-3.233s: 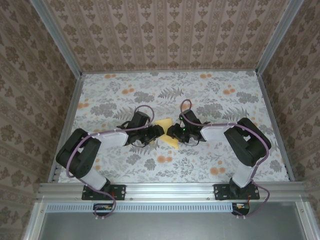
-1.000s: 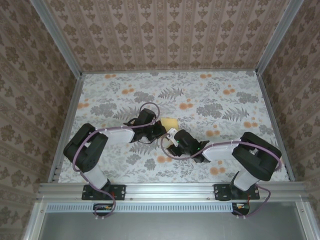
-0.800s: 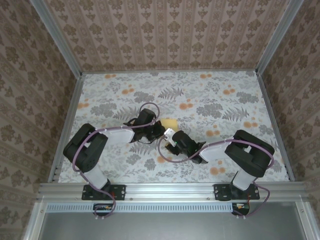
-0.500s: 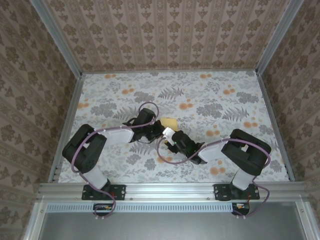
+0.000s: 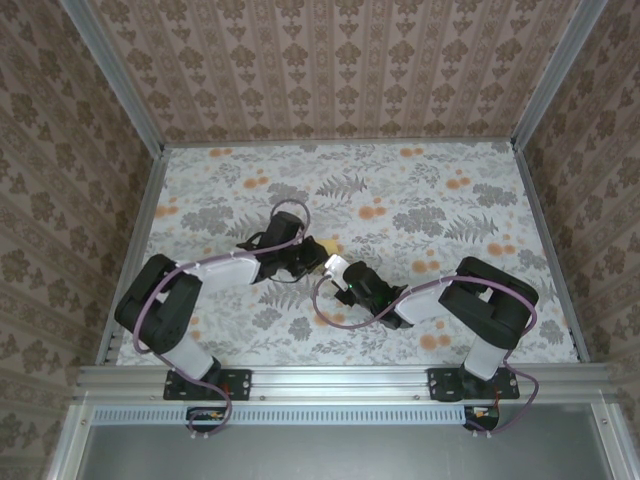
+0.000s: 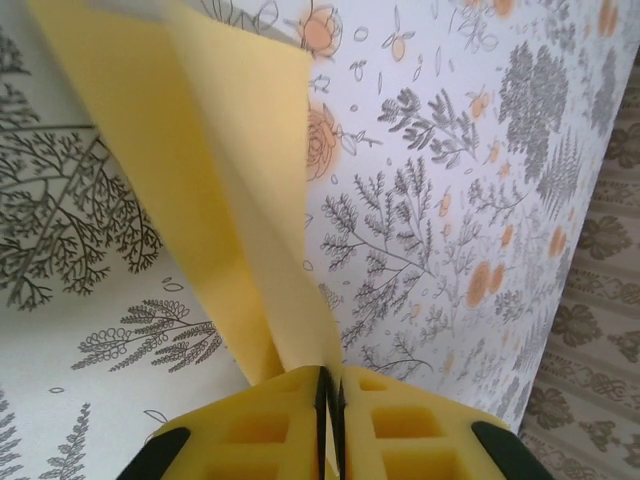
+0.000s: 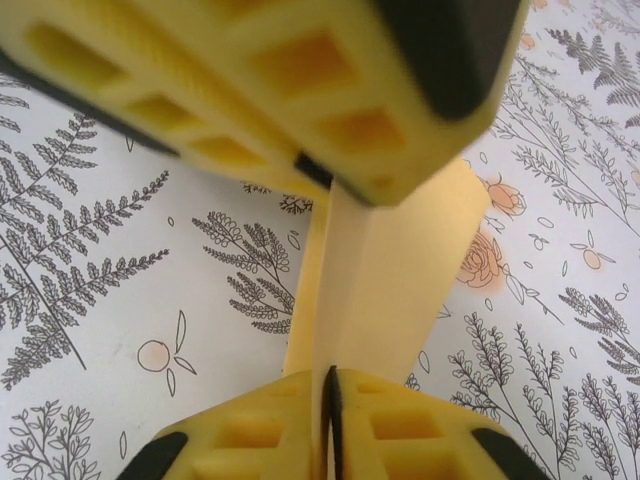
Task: Fold a paper plane with a square sheet of paper (pick it up from the middle)
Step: Fold the wing for the fifth time at the center of the table.
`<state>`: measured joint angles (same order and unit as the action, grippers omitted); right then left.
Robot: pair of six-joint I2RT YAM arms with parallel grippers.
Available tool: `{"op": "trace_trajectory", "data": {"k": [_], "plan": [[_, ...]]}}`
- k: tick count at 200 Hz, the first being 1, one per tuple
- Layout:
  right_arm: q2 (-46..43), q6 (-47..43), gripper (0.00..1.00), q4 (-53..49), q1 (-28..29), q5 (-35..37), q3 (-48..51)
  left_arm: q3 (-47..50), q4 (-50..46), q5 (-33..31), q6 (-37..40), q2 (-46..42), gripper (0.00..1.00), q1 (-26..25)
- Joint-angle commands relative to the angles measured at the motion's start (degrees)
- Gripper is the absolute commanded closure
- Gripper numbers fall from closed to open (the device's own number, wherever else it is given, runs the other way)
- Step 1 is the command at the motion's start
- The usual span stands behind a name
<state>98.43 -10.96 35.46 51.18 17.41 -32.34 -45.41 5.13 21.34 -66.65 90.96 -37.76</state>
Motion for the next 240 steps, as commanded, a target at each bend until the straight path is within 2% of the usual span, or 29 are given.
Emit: {"op": "trace_trajectory", "data": {"k": [1, 65, 113, 154, 196, 240], "plan": [[0.28, -0.25, 0.91, 0.5, 0.24, -0.49, 0.0, 0.39, -2.79, 1.53, 1.91, -3.12, 0.81, 2.07], [-0.8, 3.87, 0.94, -3.25, -0.75, -6.63, -1.3, 2.38, -9.09, -0.69, 6.94, -10.65, 0.55, 7.03], [-0.9, 13.33, 0.99, -8.86, -2.74, -15.21, -4.3, 8.32, -5.84, -3.5, 9.39, -16.85, 0.49, 7.79], [0.32, 19.77, 1.0, -12.06, -4.49, -21.47, -6.98, 12.29, -1.02, -2.16, 11.52, -18.82, 0.5, 6.44], [1.82, 25.77, 1.0, -12.63, -6.81, -28.21, -8.27, 14.04, 4.61, -0.7, 11.4, -15.75, 0.63, 4.01], [3.76, 28.79, 0.98, -12.17, -7.68, -32.16, -8.71, 13.91, 9.14, 1.18, 10.79, -10.97, 0.7, 3.4]]}}
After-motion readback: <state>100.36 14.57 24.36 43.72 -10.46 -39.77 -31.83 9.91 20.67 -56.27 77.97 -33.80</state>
